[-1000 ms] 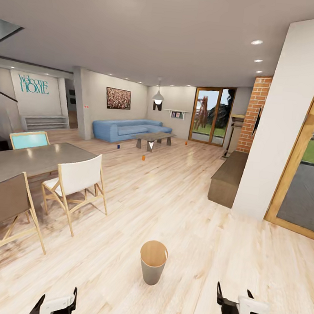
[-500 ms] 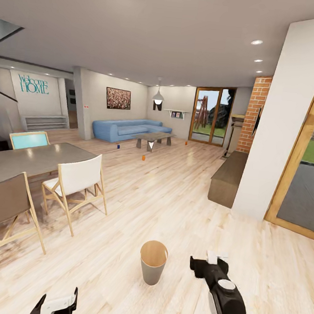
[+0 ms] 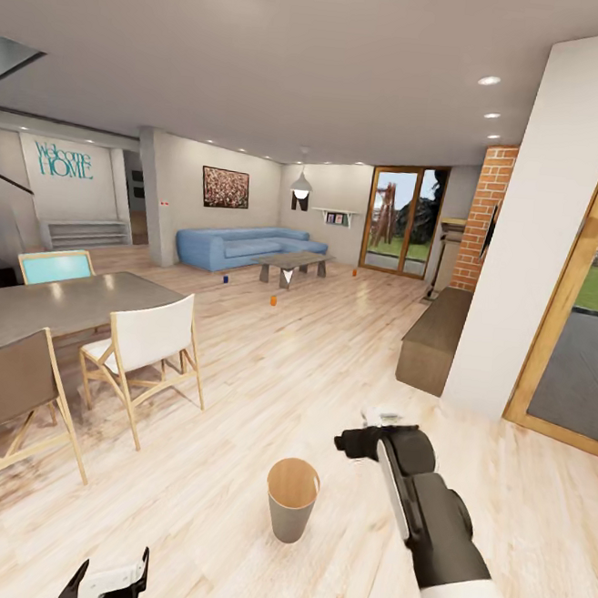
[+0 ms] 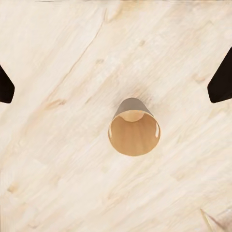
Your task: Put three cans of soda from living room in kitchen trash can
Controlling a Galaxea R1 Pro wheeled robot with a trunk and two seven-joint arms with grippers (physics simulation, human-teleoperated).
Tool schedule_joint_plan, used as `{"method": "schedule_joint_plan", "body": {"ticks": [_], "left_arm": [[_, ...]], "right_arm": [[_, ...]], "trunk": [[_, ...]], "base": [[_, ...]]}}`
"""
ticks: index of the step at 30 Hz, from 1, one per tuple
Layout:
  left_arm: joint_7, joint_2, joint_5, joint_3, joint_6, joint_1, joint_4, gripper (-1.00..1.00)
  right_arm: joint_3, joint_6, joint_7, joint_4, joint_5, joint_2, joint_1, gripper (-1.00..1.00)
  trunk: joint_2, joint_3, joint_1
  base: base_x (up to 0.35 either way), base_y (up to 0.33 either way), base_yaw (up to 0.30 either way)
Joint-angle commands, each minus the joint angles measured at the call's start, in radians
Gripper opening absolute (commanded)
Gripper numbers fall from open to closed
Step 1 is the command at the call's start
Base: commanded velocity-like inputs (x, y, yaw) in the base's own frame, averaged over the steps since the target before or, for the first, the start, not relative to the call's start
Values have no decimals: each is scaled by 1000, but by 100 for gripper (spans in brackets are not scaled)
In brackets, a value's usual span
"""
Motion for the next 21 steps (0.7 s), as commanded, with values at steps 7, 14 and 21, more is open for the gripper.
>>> {"method": "schedule_joint_plan", "body": {"ticks": [7, 14, 21], "left_arm": [[0, 0, 0, 0, 0, 0, 0, 100], [0, 0, 0, 0, 0, 0, -1, 100], [0, 0, 0, 0, 0, 0, -1, 100]], "right_arm": [[-75, 0, 65, 444, 3, -4, -246, 100], [-122, 0, 76, 798, 3, -7, -470, 100], [-248, 0, 82, 911, 1, -9, -534, 100]], "trunk": [[0, 0, 0], [0, 0, 0], [0, 0, 0]], "base": [[0, 0, 0], [0, 0, 0], [0, 0, 0]]}}
